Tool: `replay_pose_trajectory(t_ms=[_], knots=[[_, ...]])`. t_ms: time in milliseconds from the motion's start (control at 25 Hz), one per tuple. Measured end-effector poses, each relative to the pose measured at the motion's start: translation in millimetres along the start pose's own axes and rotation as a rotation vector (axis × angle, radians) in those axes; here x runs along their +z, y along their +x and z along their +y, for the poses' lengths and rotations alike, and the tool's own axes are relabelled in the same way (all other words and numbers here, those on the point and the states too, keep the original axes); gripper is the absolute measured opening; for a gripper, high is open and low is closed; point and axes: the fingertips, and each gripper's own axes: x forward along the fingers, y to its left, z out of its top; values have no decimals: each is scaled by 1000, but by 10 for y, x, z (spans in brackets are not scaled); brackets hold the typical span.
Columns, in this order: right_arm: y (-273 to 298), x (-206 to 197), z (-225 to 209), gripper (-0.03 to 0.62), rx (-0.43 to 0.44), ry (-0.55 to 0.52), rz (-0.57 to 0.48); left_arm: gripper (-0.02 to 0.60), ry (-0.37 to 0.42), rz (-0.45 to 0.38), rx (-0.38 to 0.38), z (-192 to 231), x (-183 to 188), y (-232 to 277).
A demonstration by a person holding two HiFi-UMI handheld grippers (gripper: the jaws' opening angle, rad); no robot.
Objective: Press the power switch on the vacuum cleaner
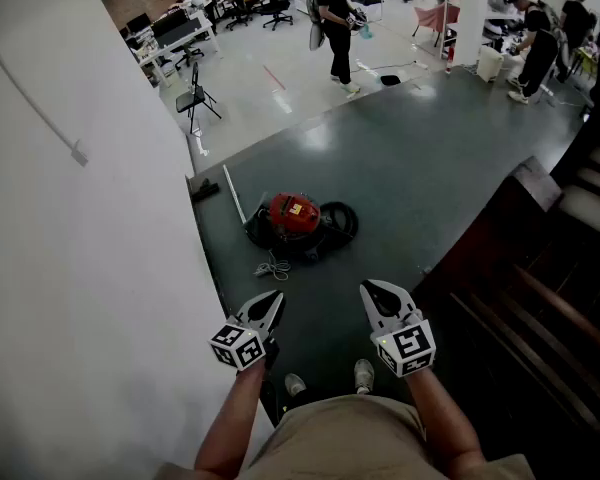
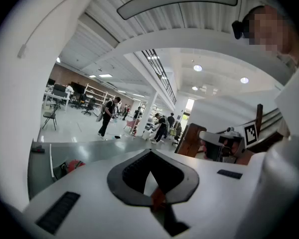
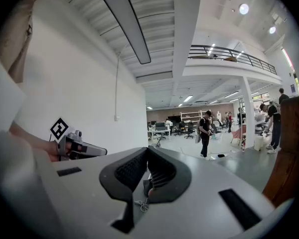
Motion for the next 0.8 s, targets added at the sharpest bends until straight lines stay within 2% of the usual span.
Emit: replay_pose_trajectory(t_ms=[120, 360, 440, 560, 800], knots=[[-29, -63, -151, 14, 17, 4, 10, 6, 71, 18, 9, -186, -38, 197], [22, -116, -333, 14, 38, 0, 30, 6, 145, 26, 31, -364, -4, 418], [42, -118, -400, 15, 44, 41, 17, 6, 168, 31, 41, -388, 8, 442], [92, -134, -445, 17, 91, 132, -1, 6, 175, 38, 60, -366, 33, 432], [308, -272, -597, 18, 107, 182, 3, 6, 170, 63, 112, -229, 99, 337]])
